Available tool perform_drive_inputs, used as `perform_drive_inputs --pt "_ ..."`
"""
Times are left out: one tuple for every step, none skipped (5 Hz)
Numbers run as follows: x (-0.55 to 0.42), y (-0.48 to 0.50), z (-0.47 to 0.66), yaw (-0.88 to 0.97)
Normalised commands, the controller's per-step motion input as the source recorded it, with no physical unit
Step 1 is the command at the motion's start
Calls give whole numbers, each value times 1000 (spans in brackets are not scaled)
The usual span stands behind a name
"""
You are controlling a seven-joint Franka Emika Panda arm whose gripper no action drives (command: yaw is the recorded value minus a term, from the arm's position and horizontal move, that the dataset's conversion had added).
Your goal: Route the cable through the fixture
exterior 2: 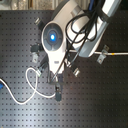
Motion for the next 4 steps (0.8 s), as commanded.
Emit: perform_drive_inputs --pt "276 382 422 391" --pt "161 314 99 354" --pt "2 15 0 0" --pt "-27 6 73 0"
